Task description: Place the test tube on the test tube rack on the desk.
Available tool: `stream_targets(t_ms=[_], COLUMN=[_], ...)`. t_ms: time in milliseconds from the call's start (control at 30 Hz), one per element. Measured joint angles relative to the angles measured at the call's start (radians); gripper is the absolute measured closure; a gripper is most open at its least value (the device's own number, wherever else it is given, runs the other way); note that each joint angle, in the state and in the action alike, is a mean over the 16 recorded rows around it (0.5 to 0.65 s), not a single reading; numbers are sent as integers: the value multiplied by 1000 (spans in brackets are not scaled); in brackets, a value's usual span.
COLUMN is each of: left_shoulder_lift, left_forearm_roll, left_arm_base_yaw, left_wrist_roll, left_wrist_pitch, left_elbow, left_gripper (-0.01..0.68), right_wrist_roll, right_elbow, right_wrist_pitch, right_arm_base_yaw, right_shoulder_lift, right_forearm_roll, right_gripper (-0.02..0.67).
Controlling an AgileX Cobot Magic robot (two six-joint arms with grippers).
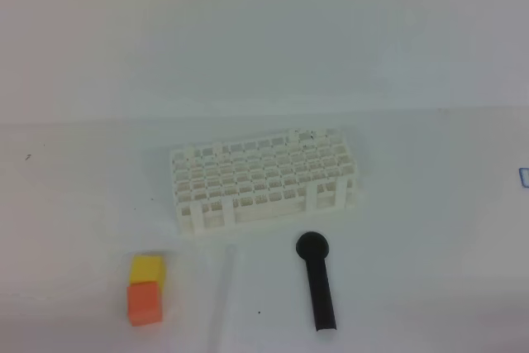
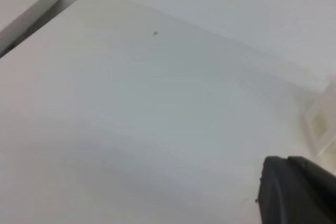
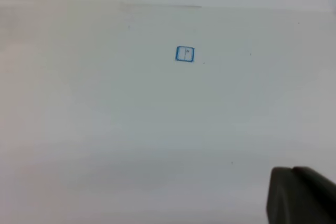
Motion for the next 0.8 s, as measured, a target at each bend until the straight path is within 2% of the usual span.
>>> stream_targets(t_ms=[267,533,667,800], left_shoulder_lift=[0,3,3,9], left_forearm_roll=[-164,-423,-482,-472], left_arm_base_yaw=[0,0,0,0], left_wrist_roll=[-52,-155,-183,-149], left_wrist_pitch=[-98,-245,-250,-205], left_elbow=[2,1,-16,-66], left_gripper=[674,674,674,674], right_wrist_roll=[0,0,0,0], right_elbow=[0,0,0,0], right_wrist_pitch=[0,0,0,0], right_arm_base_yaw=[0,0,0,0], right_shoulder_lift=[0,0,0,0], right_forearm_roll=[0,0,0,0], right_gripper=[650,650,650,650])
